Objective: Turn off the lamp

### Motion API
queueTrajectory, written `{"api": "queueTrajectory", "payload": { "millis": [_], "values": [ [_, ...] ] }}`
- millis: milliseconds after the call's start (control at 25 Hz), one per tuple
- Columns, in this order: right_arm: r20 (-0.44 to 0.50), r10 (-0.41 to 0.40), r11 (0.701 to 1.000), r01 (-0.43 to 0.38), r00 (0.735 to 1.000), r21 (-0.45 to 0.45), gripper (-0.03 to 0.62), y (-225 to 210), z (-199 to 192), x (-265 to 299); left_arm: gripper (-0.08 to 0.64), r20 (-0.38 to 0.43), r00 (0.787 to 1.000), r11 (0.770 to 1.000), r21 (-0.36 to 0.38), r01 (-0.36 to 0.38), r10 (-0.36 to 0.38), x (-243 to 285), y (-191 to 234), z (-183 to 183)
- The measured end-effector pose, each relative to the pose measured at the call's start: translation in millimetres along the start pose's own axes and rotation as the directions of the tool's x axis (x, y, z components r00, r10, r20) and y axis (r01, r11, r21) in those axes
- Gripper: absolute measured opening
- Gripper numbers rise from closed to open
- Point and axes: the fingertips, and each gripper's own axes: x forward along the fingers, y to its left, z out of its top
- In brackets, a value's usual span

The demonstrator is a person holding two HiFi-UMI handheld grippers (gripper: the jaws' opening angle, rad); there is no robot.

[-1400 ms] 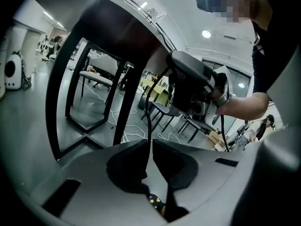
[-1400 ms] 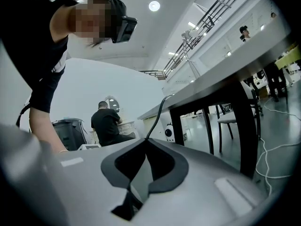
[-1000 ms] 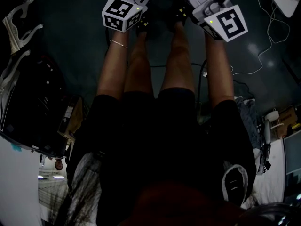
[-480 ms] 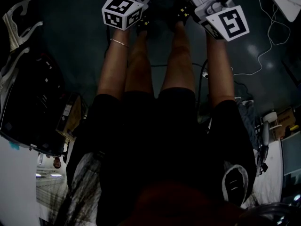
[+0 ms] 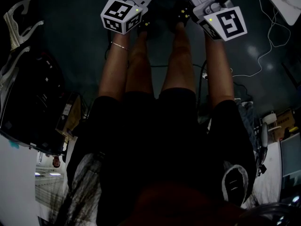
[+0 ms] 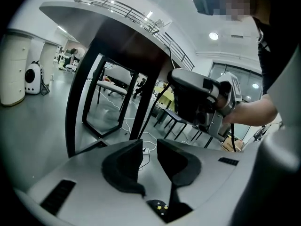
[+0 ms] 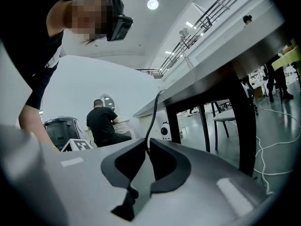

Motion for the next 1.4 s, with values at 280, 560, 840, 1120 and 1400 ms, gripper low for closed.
{"api": "queueTrajectory", "payload": {
  "millis": [280,560,840,1120,1400],
  "values": [
    [-0.02,-0.026,1.0,0.026,0.999,-0.018,0.017,-4.6,-6.2,8.2,0.08,0.018,1.0,1.0,-0.006,0.009,-0.009,-3.2,2.3,0.9],
    [-0.04,-0.077,0.996,0.075,0.996,-0.046,0.025,-9.3,-8.7,7.0,0.08,0.018,1.0,1.0,-0.012,0.007,-0.006,-7.3,-4.2,-0.6],
    [-0.06,-0.134,0.99,0.13,0.989,-0.055,0.055,-16.8,-12.0,3.2,0.08,0.018,1.0,1.0,-0.018,0.009,-0.009,-10.0,-7.2,-0.5],
    [-0.085,-0.153,0.988,0.149,0.985,-0.05,0.063,-20.3,-20.3,-1.1,0.08,0.04,0.999,1.0,-0.012,0.007,-0.006,-10.5,-10.9,6.4],
    [-0.101,-0.165,0.986,0.163,0.981,-0.03,0.066,-20.1,-28.4,-9.4,0.08,0.082,0.997,1.0,0.022,-0.014,0.012,-13.7,-19.6,25.3]
  ]
}}
